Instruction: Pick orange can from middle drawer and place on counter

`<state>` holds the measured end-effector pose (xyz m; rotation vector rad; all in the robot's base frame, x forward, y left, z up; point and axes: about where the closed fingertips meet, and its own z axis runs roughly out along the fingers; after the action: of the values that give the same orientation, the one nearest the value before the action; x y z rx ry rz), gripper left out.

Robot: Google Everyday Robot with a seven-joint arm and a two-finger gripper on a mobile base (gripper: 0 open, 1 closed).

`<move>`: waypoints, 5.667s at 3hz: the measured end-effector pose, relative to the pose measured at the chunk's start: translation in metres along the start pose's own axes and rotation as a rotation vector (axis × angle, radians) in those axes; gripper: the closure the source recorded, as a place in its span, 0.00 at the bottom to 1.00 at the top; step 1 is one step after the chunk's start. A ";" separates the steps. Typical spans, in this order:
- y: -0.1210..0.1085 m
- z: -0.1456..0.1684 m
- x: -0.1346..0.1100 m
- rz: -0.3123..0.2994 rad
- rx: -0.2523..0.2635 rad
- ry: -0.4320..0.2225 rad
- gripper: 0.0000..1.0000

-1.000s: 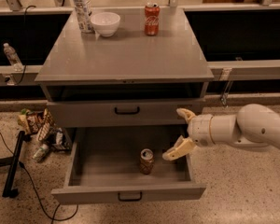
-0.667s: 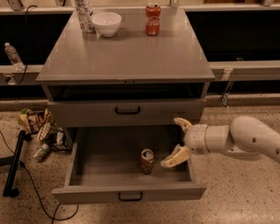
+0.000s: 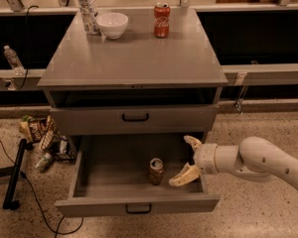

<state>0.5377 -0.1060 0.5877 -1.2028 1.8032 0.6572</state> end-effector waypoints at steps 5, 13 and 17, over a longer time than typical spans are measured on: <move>-0.043 0.123 0.073 0.033 0.034 -0.019 0.00; -0.006 0.030 -0.023 -0.019 -0.211 -0.217 1.00; -0.005 -0.054 -0.117 -0.059 -0.297 -0.144 1.00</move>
Offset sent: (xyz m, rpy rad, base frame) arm 0.0631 0.0611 -0.0743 0.0738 -0.0235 0.0100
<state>0.5433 -0.0950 0.7160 -1.3597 1.5824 0.9769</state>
